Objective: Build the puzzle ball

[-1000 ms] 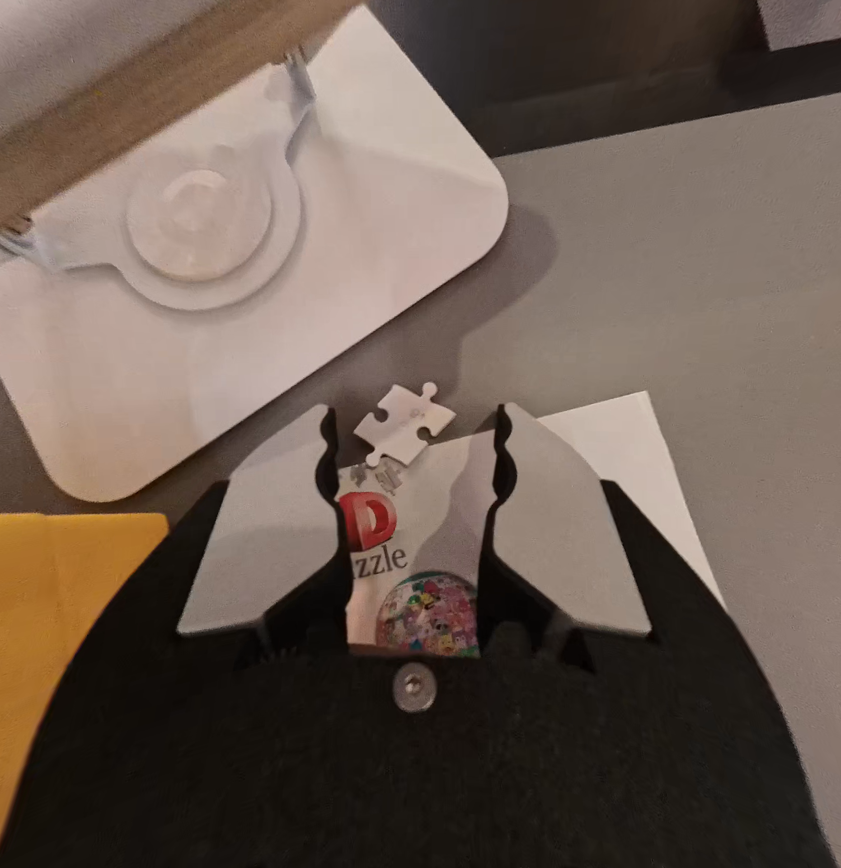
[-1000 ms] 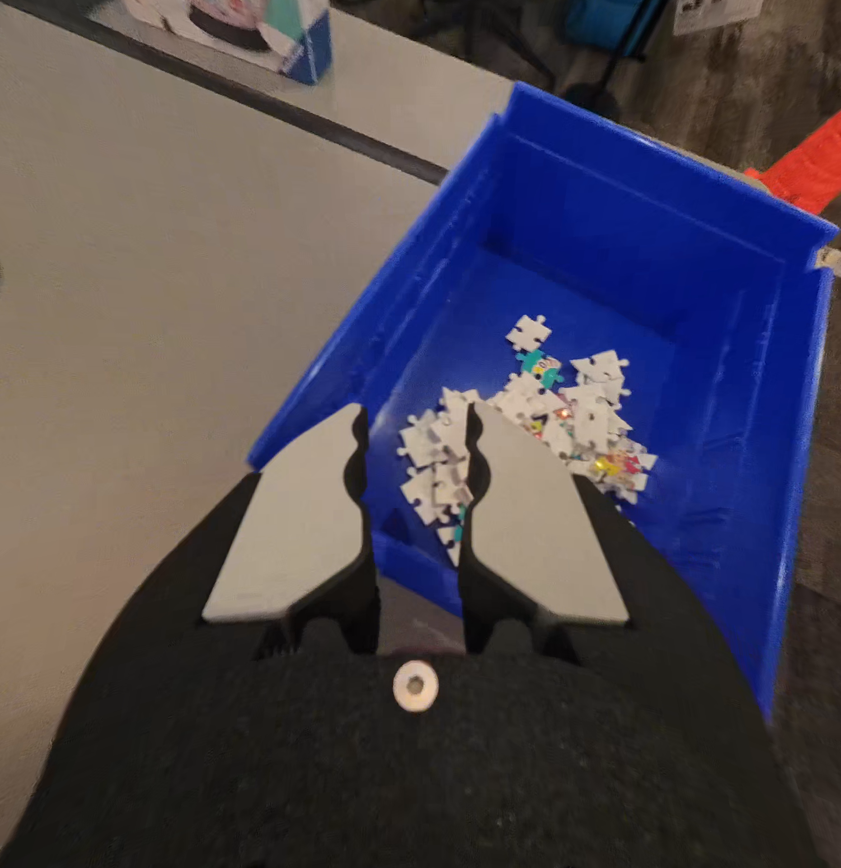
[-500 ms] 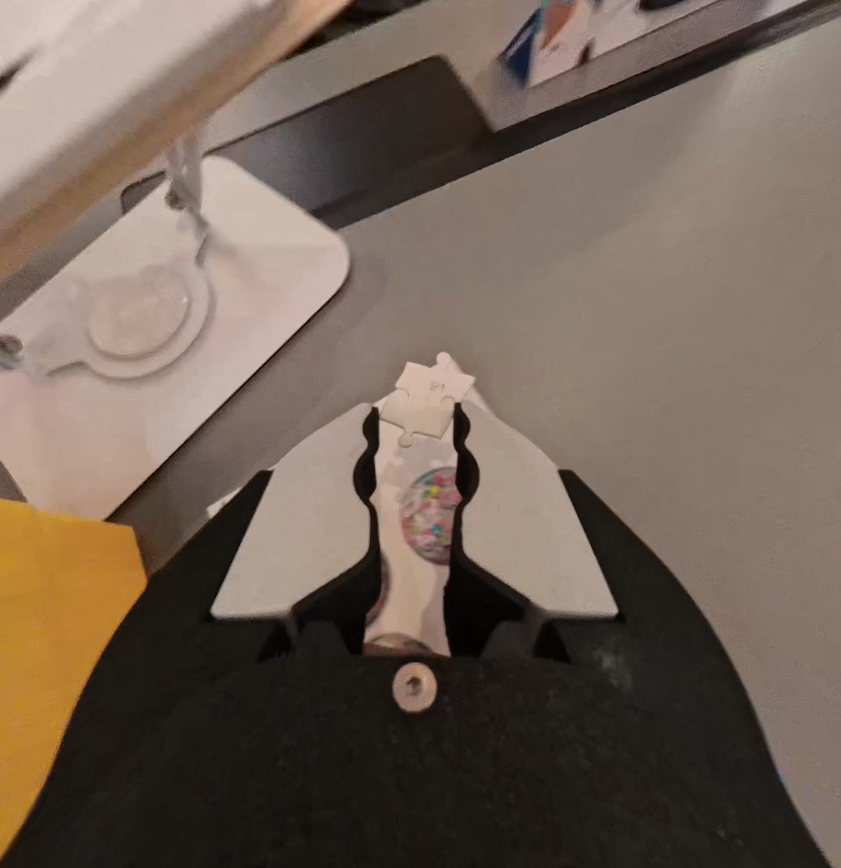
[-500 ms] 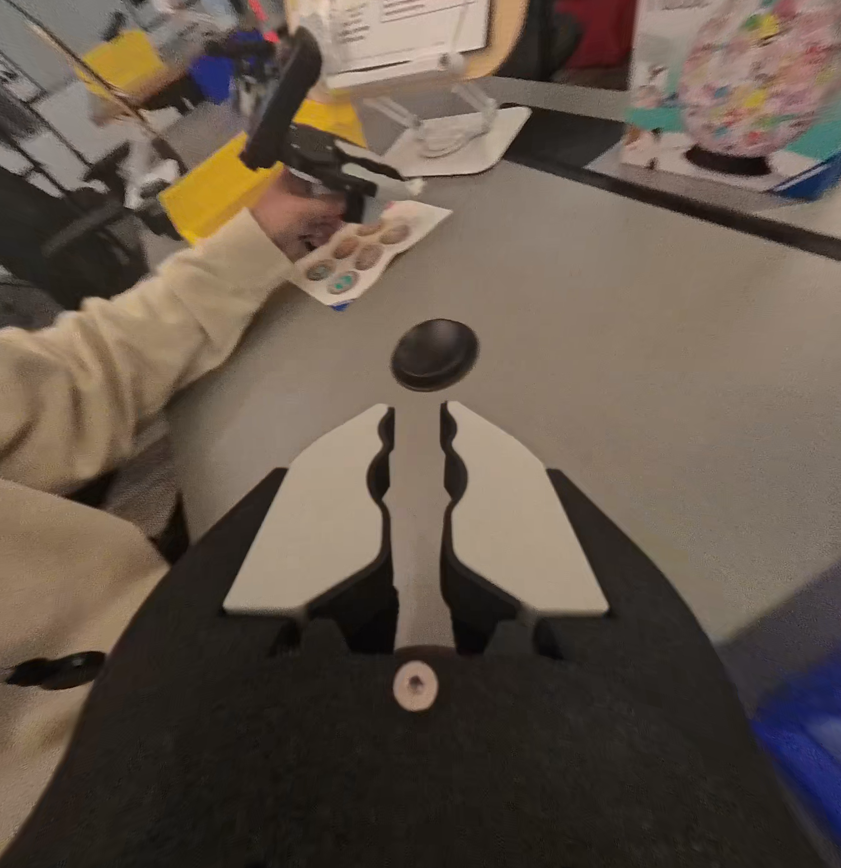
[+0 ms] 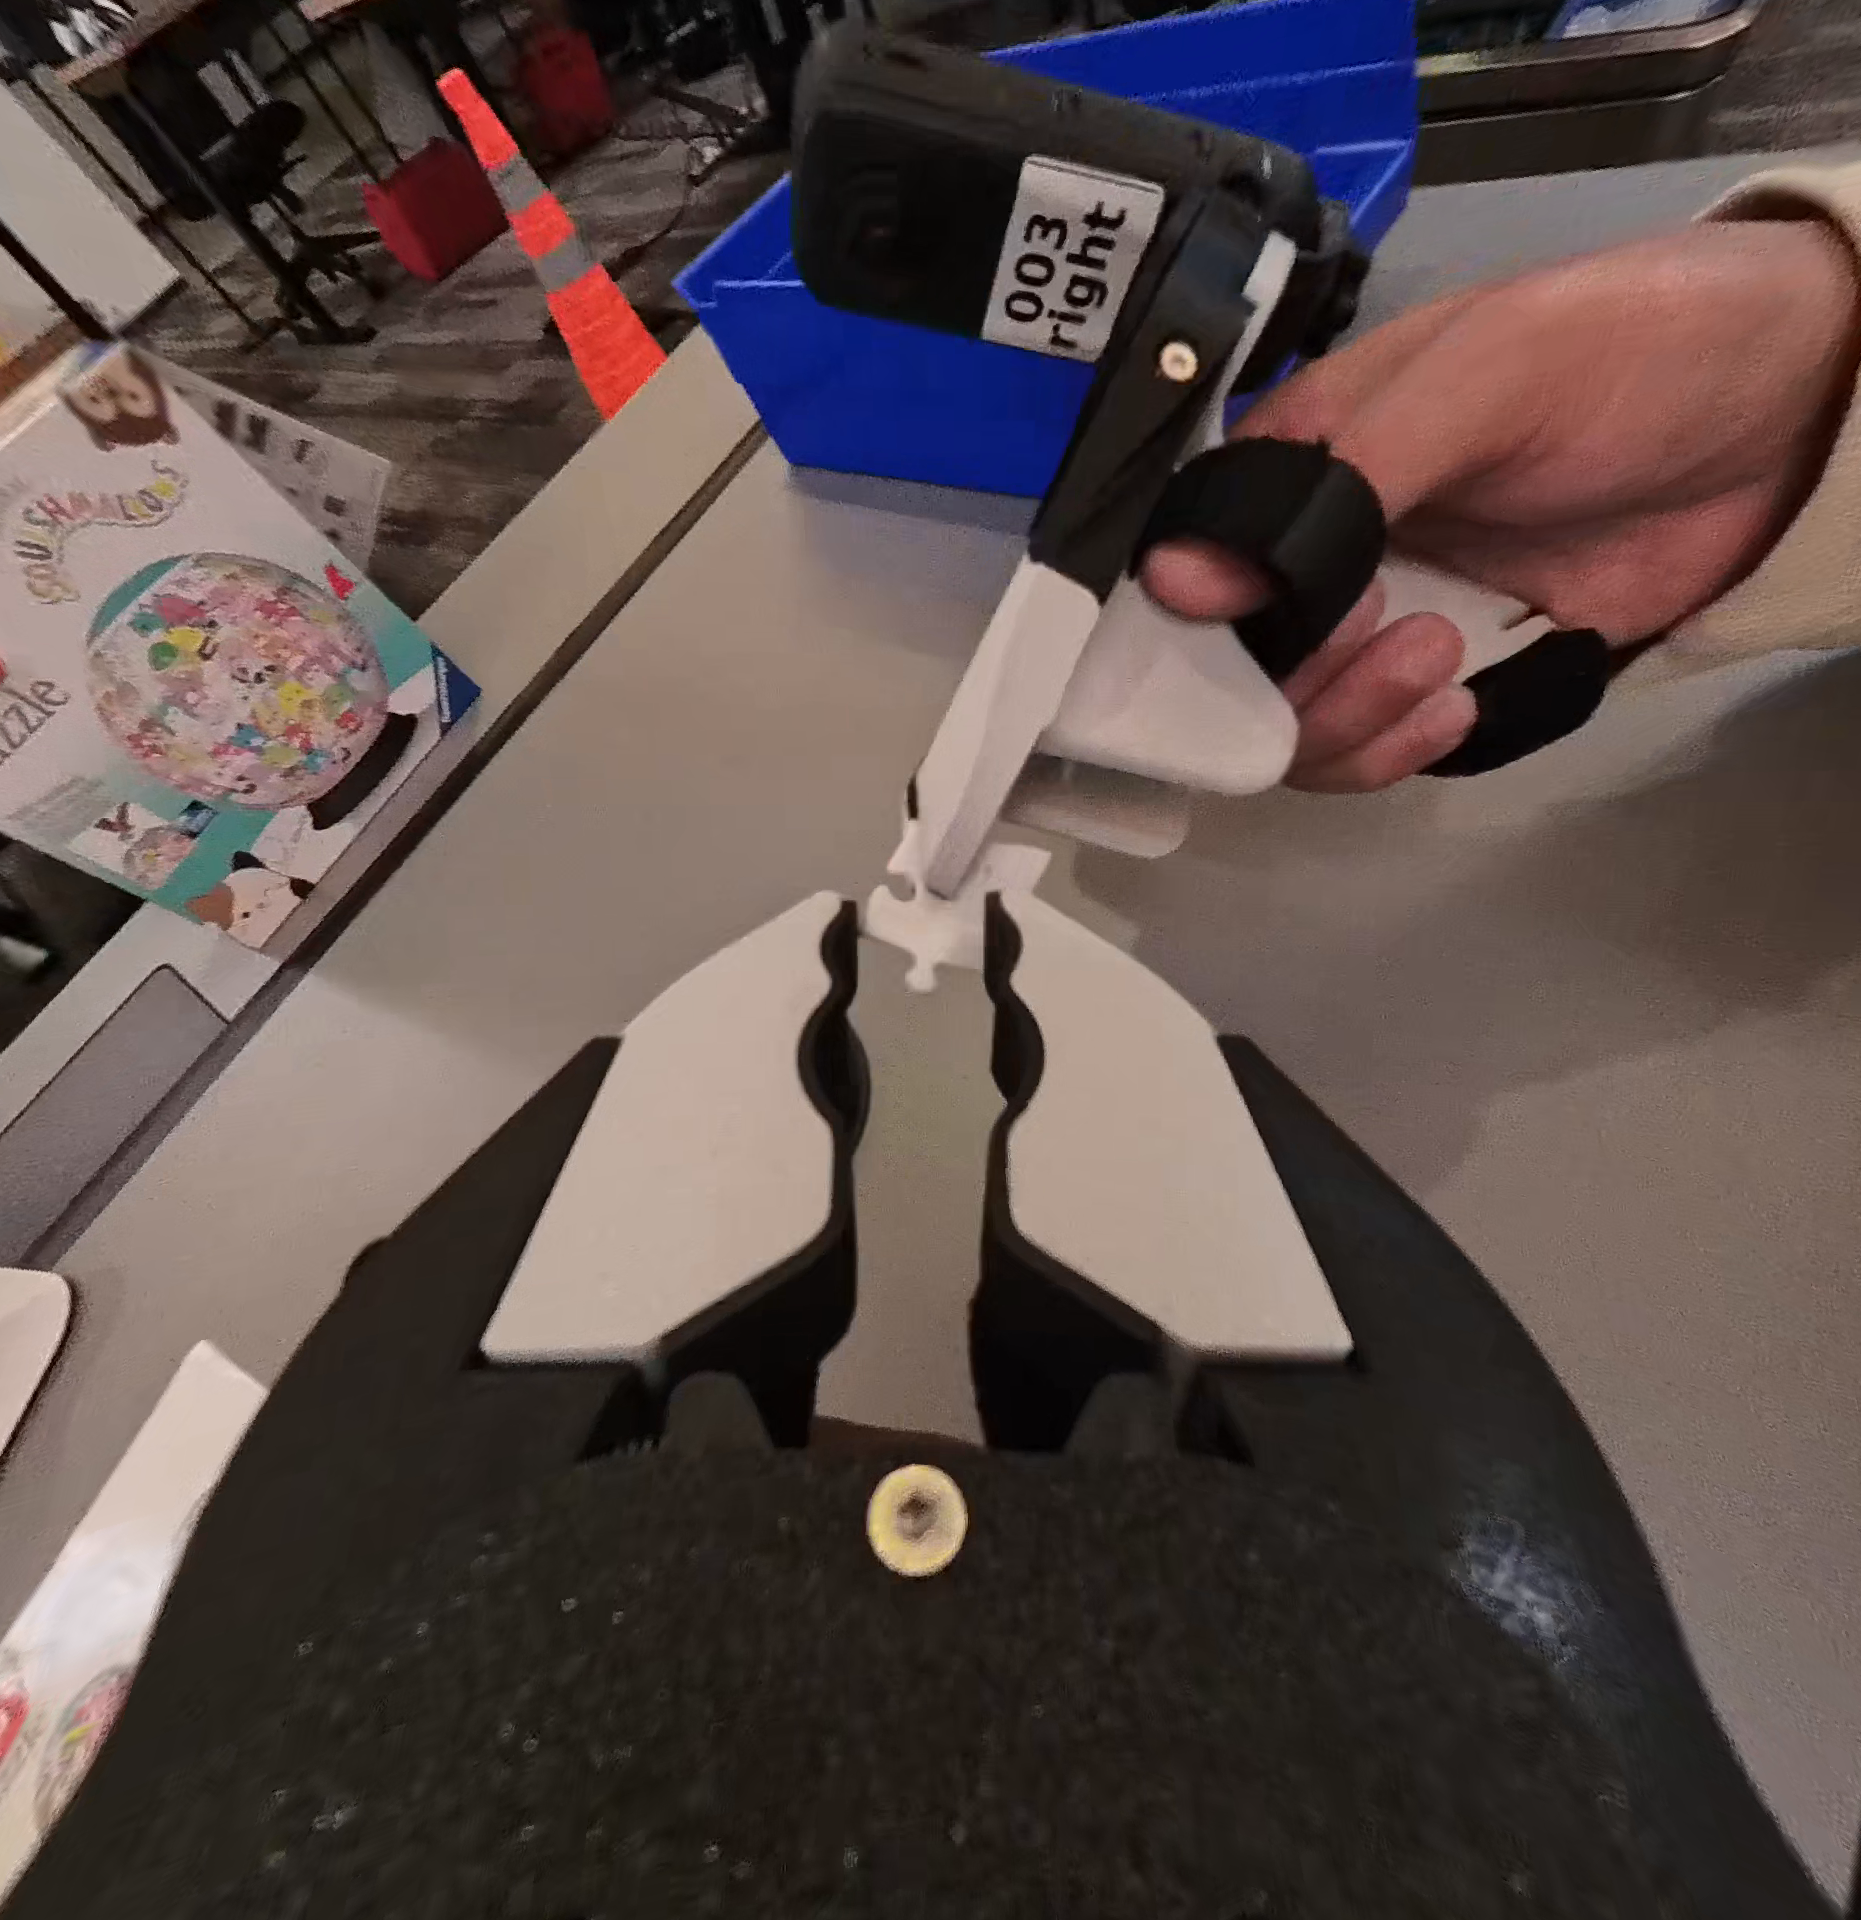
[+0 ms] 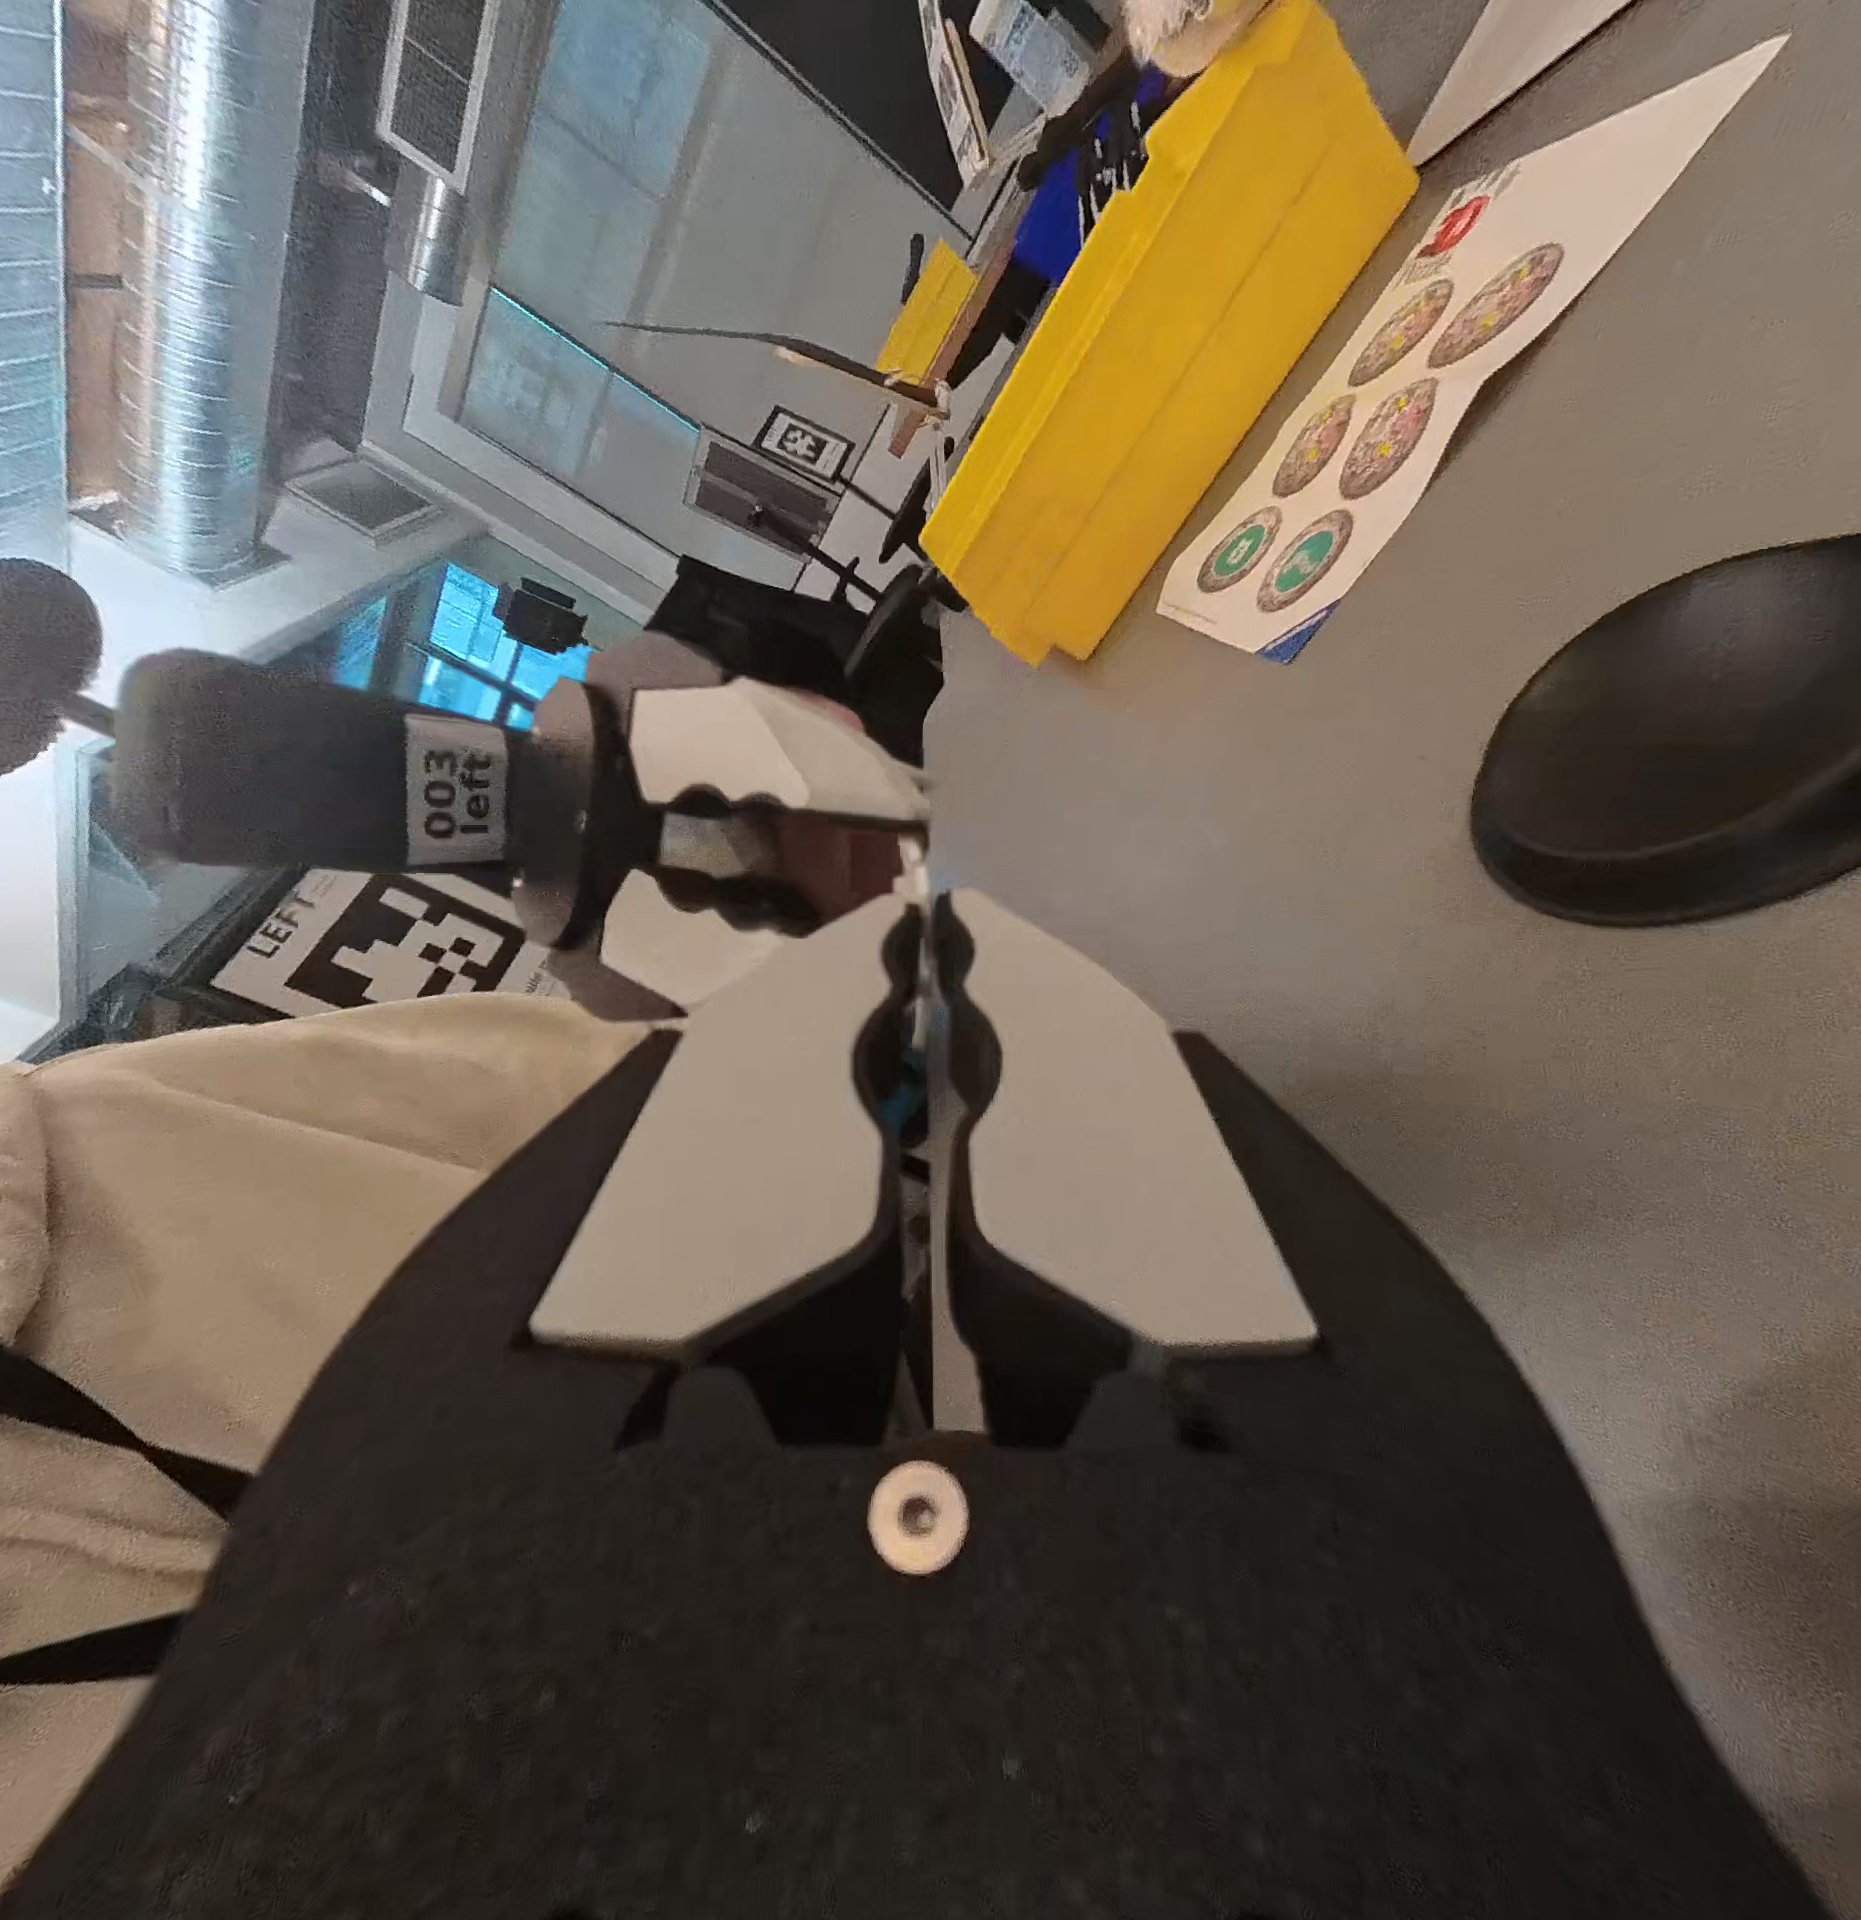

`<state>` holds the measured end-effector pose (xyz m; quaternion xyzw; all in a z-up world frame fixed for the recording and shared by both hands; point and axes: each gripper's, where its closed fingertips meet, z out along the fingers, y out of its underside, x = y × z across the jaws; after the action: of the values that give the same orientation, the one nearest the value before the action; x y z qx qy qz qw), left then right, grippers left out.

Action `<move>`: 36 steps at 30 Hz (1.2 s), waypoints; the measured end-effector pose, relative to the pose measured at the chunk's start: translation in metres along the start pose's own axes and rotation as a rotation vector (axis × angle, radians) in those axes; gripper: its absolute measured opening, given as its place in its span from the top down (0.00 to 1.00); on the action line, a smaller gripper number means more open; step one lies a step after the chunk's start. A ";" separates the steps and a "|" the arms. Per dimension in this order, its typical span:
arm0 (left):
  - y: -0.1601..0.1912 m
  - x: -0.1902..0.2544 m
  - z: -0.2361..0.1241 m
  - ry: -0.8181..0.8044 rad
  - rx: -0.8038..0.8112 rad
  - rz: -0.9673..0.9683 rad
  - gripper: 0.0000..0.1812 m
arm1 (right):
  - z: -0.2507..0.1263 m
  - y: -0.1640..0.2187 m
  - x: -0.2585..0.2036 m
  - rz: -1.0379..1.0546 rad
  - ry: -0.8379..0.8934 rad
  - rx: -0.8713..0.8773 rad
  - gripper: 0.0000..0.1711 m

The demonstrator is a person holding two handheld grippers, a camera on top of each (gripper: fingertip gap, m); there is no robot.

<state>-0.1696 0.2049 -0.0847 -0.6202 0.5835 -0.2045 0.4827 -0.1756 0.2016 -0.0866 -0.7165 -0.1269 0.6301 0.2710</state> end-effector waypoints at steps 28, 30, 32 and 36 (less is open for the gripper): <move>0.124 -0.006 -0.070 -0.419 -0.191 -0.467 0.75 | -0.333 -0.048 0.063 -0.478 1.353 0.276 0.79; 0.122 -0.016 -0.095 -0.516 -0.140 -0.539 0.74 | -0.310 -0.009 0.048 -0.493 1.300 0.329 0.79; 0.125 -0.019 -0.116 -0.559 -0.091 -0.624 0.73 | -0.291 0.033 0.041 -0.491 1.267 0.360 0.77; 0.140 -0.014 -0.136 -0.594 -0.036 -0.659 0.72 | -0.268 0.094 0.041 -0.456 1.269 0.368 0.74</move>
<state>-0.3575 0.1896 -0.1366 -0.8132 0.1941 -0.1500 0.5278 0.0771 0.0850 -0.1568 -0.8442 0.0175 0.0284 0.5349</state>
